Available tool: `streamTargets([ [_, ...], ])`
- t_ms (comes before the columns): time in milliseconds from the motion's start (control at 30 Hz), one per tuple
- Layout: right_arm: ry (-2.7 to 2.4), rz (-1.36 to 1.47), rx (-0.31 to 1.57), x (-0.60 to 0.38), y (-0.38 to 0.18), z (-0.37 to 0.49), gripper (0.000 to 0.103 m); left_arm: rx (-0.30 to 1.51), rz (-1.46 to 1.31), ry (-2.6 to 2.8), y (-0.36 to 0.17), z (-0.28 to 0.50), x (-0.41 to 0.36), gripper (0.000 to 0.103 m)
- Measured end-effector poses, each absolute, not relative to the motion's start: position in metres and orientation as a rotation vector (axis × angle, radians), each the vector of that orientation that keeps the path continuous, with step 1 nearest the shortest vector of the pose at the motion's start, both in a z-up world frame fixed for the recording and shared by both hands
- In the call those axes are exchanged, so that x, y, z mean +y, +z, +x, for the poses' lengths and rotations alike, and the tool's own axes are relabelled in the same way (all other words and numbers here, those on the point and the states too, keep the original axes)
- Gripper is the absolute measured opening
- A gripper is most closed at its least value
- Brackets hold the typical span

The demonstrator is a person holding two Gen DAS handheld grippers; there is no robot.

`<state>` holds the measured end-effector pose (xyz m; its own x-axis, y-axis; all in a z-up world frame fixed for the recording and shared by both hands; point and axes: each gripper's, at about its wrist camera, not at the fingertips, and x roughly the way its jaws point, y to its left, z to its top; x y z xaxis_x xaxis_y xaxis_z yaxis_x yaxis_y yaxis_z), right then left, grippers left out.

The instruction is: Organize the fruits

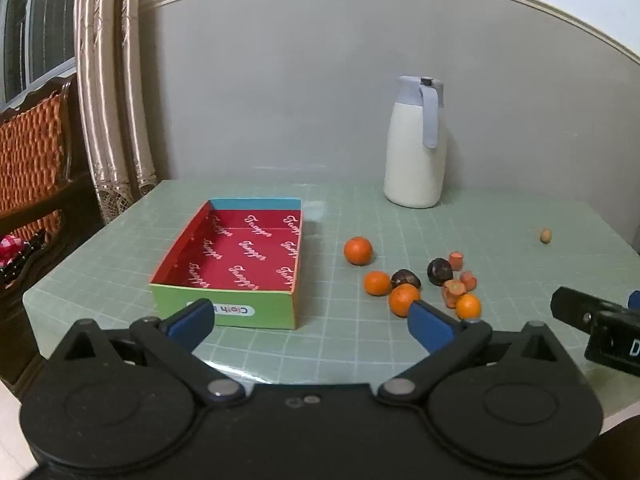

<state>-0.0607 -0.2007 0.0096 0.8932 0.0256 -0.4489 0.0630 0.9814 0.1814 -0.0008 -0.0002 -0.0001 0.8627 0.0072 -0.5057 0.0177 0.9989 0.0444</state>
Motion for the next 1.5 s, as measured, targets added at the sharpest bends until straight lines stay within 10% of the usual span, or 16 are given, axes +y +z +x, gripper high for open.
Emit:
streamTargets([
  [1500,-0.030,0.167,0.490,-0.197,0.007,-0.055,0.103,0.543,0.040,0.017,-0.003,0.000,0.010,0.097],
])
